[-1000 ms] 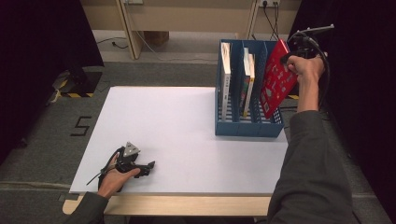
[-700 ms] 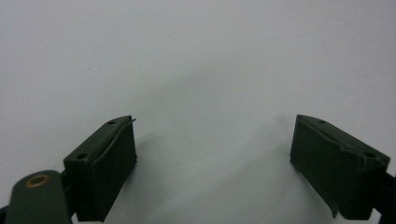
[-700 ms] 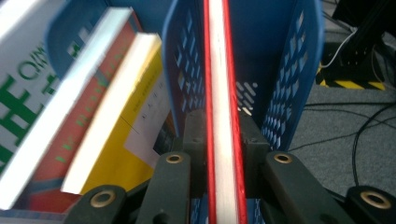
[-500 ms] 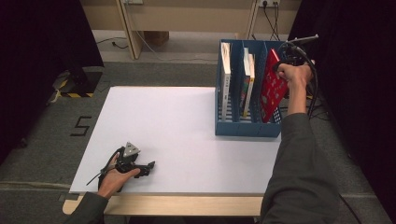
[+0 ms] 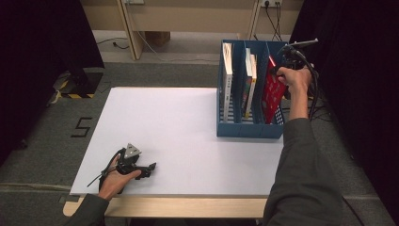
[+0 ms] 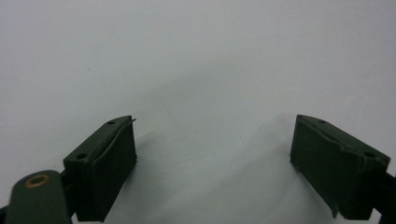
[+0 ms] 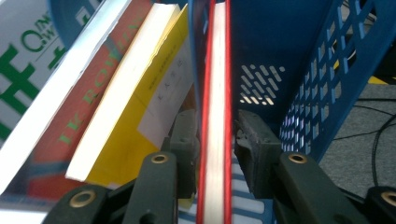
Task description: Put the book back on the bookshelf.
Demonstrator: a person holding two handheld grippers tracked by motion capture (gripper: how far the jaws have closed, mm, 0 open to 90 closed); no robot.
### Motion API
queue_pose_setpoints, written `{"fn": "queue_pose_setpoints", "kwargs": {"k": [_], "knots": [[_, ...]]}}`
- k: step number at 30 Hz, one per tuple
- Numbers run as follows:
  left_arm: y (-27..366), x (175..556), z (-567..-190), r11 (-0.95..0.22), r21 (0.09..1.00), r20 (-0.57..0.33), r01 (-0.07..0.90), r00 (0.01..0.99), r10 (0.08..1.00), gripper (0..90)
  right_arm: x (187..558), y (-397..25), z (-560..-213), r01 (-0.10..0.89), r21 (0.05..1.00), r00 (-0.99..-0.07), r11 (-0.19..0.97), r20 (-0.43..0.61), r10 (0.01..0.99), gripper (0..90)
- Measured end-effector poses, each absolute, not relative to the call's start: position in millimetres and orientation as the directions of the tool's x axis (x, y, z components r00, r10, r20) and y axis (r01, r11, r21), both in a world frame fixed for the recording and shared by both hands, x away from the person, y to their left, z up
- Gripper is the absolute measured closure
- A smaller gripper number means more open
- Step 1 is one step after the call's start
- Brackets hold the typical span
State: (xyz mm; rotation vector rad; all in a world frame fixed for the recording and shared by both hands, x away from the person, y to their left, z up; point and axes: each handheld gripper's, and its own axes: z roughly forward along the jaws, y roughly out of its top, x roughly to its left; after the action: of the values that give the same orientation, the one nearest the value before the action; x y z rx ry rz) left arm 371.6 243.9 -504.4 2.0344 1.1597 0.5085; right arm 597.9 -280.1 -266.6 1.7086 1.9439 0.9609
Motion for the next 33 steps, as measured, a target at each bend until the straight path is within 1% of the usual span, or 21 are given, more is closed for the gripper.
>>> {"fn": "queue_pose_setpoints", "kwargs": {"k": [4, 11, 17, 22, 26, 28, 33], "knots": [[244, 372, -504, -0.329, 0.752, -0.016, 0.570, 0.516, 0.857, 13.2, 590, -284, -265, 0.709, 0.704, -0.216, 0.034, 0.171, 0.961, 61.5], [244, 372, -504, -0.329, 0.752, -0.016, 0.571, 0.516, 0.857, 13.1, 565, -290, -266, 0.699, 0.710, -0.276, 0.079, 0.166, 0.947, 53.6], [244, 372, -504, -0.329, 0.752, -0.017, 0.571, 0.515, 0.857, 13.1, 538, -296, -267, 0.676, 0.727, -0.337, 0.126, 0.153, 0.929, 53.7], [244, 372, -504, -0.330, 0.752, -0.016, 0.571, 0.515, 0.857, 13.1, 521, -307, -277, 0.664, 0.737, -0.349, 0.126, 0.156, 0.924, 56.5], [244, 372, -504, -0.328, 0.752, -0.018, 0.572, 0.515, 0.857, 13.1, 512, -313, -286, 0.666, 0.735, -0.367, 0.130, 0.171, 0.914, 58.4], [244, 372, -504, -0.327, 0.752, -0.019, 0.572, 0.515, 0.857, 13.1, 509, -313, -291, 0.660, 0.736, -0.381, 0.148, 0.158, 0.911, 59.9], [244, 372, -504, -0.327, 0.752, -0.019, 0.572, 0.515, 0.857, 13.1, 507, -311, -309, 0.668, 0.727, -0.377, 0.157, 0.150, 0.914, 63.5]]}}
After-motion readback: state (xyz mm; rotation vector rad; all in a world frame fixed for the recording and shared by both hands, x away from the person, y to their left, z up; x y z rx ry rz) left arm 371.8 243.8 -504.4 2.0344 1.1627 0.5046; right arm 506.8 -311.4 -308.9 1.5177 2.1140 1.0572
